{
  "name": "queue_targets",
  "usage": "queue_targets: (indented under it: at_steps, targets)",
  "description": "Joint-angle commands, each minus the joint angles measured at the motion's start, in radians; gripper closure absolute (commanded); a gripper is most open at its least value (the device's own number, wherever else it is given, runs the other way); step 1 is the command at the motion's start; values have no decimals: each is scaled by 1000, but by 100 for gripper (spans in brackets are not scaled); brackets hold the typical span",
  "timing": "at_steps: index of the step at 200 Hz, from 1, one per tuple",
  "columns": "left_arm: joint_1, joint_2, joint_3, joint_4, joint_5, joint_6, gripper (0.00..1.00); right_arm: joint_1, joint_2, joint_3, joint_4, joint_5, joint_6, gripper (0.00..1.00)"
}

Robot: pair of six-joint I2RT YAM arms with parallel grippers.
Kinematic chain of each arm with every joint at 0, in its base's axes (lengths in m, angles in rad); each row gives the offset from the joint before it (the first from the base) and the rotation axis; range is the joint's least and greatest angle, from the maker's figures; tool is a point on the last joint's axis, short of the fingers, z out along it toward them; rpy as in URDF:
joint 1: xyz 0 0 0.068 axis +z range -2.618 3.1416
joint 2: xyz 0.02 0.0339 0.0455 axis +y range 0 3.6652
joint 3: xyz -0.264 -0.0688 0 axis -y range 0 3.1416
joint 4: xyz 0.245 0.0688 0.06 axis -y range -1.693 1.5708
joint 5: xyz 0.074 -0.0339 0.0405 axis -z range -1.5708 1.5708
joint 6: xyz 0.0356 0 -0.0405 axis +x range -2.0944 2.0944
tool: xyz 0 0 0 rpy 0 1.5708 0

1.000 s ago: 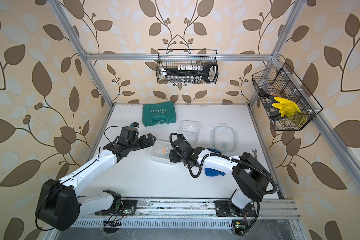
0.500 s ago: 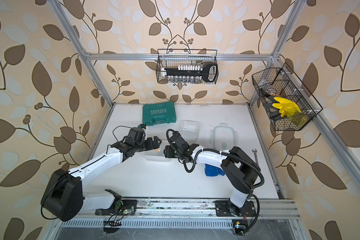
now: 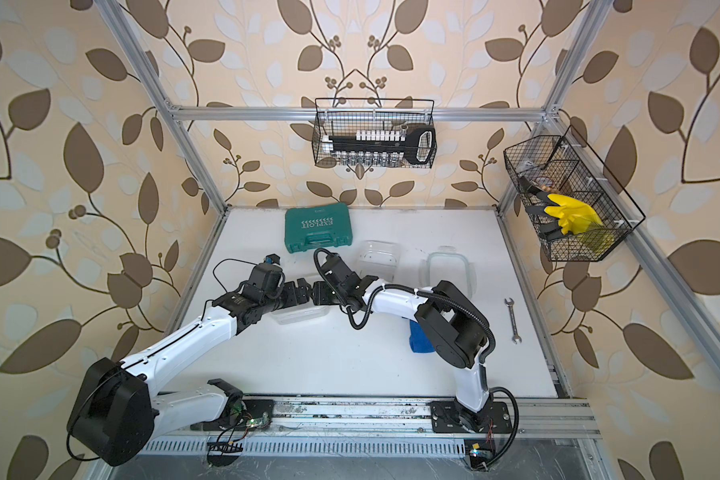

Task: Wipe the insides of the lunch boxes
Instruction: Adjust the lunch box at the center of the board.

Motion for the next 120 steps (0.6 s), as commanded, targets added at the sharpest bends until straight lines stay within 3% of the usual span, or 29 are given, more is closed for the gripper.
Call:
queue_targets:
  at_steps: [1, 50, 95, 120]
  targets:
    - [7, -42, 31, -110, -70, -21, 1, -11, 10, 5, -37, 3, 2, 36]
    - [15, -73, 132, -163, -87, 8, 1, -29, -136, -127, 38, 46, 126, 31]
    - [24, 75, 177, -145, 27, 17, 1, -29, -191, -336, 363, 46, 390, 31]
    - [24, 97, 134, -77, 72, -3, 1, -16, -185, -413, 538, 89, 486, 32]
